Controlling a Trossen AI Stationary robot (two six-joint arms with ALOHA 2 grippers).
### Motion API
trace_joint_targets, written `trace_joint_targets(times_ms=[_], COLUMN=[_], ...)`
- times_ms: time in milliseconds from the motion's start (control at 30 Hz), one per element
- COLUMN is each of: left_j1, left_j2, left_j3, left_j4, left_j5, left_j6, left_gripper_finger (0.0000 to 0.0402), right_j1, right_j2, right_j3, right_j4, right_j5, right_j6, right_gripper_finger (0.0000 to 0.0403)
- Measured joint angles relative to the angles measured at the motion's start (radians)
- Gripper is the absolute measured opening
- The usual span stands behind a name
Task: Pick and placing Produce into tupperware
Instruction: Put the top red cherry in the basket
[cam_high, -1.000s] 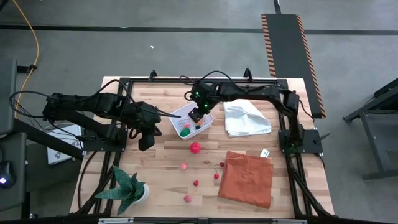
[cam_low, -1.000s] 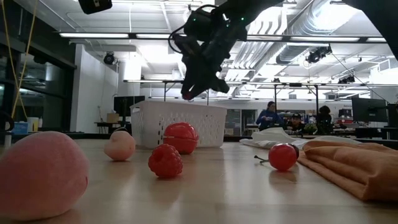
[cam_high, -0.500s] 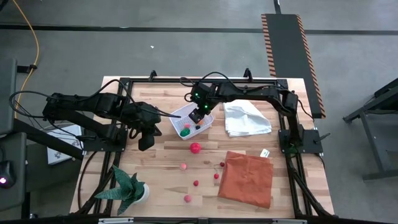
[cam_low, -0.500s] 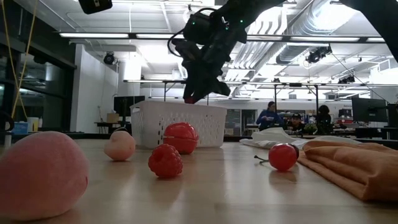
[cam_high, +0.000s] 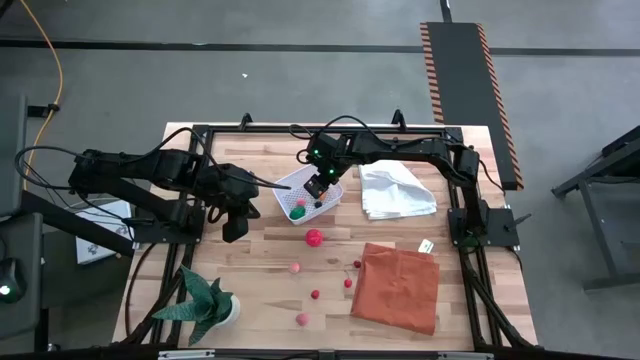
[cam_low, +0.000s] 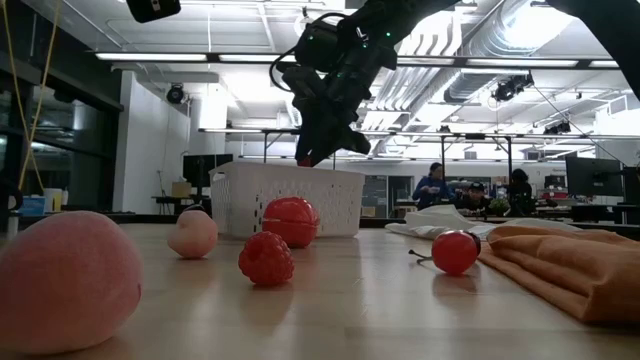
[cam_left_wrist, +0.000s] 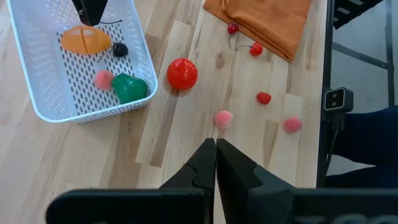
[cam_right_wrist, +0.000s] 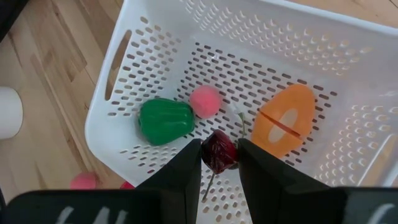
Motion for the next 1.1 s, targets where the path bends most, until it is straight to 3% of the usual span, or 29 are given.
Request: trace_joint_targets(times_ms=[367,700,1100], left_j1=[0.0,0.0,0.0], left_j2=[0.0,0.0,0.0], left_j3=[0.0,0.0,0.0], left_j4=[0.0,0.0,0.0], left_j5=[0.0,0.0,0.0], left_j6=[0.0,0.0,0.0], left_gripper_finger=[0.0003,0.0003,0.0003], right_j1=[0.0,0.0,0.0], right_j2=[0.0,0.0,-0.001], right_j3=[0.0,0.0,0.0], right_j4=[0.0,0.002,0.016], right_j5=[0.0,0.016,0.019], right_j6=[-0.03,-0.037,-0.034], right_gripper_finger=[0.009,0.0148,0.0151])
